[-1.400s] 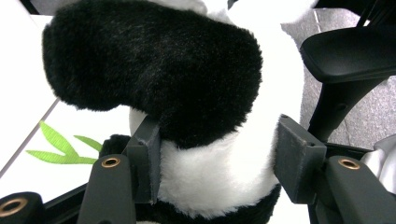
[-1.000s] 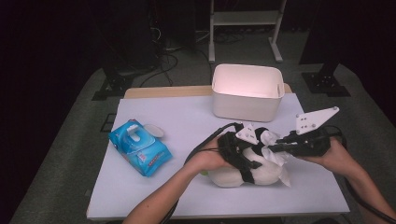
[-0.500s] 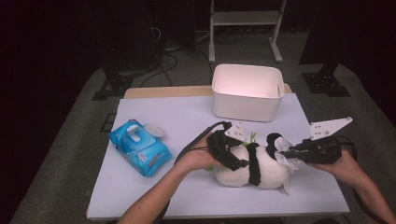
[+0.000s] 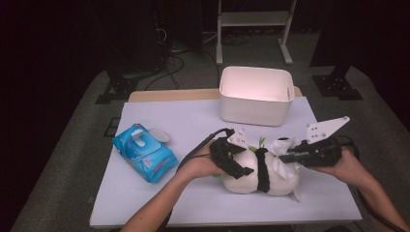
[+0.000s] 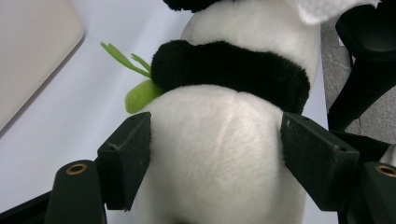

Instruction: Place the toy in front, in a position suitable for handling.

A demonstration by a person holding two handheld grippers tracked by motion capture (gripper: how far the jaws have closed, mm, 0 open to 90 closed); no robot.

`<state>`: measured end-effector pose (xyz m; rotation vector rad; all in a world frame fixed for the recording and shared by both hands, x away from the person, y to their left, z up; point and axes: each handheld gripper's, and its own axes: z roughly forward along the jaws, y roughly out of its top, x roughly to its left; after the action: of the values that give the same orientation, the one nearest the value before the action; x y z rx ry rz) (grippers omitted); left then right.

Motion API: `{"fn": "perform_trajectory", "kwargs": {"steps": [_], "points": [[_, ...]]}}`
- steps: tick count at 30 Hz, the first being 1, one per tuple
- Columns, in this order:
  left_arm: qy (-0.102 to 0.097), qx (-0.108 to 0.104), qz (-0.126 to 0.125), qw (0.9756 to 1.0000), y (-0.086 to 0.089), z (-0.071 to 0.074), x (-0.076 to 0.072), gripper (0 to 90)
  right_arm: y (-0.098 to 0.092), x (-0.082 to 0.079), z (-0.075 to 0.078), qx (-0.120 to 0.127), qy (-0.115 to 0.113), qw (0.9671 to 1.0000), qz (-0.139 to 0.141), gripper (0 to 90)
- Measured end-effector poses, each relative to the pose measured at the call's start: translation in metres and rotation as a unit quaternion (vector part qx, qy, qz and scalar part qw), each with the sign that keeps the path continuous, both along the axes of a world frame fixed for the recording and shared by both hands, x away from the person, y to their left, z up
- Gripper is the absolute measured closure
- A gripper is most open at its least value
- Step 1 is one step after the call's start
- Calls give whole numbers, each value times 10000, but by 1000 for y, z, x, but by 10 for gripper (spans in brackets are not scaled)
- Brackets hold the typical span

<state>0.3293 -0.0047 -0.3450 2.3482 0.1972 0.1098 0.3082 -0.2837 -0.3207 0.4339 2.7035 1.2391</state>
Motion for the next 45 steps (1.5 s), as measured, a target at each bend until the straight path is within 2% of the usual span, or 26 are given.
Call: {"fn": "perform_trajectory", "kwargs": {"steps": [4,6,10,22,27,32,34,37,40,42,45], "points": [[16,-9,2,10000,0,0,0,256,1,-3,7,-94,-22,9999,38,686],[10,5,-8,10000,0,1,1,256,0,-8,10,-207,-120,9997,18,659],[-2,19,-14,10000,0,1,0,256,-3,-15,14,-329,-175,9993,-10,621],[-2,26,-21,10000,0,1,0,257,-21,-23,28,-265,-352,9988,-235,544],[1,47,-25,10000,-1,2,-1,256,-16,-22,33,-229,-453,9985,-216,515],[-35,55,-74,10000,-1,2,-2,257,-2,-11,23,-381,-365,9985,-130,489],[-30,52,-86,9999,-1,2,-3,257,5,-6,15,-485,-299,9983,-72,504],[-61,69,-99,9999,-1,1,-5,257,12,-5,4,-581,-281,9979,29,611],[-59,41,-144,9999,0,1,-6,260,6,-5,5,-471,-305,9984,21,753],[-79,39,-157,9998,0,1,-7,260,1,-5,5,-450,-270,9986,-1,796],[-118,23,-209,9997,3,3,-7,259,-5,-3,2,-391,-187,9991,-22,807]]}}
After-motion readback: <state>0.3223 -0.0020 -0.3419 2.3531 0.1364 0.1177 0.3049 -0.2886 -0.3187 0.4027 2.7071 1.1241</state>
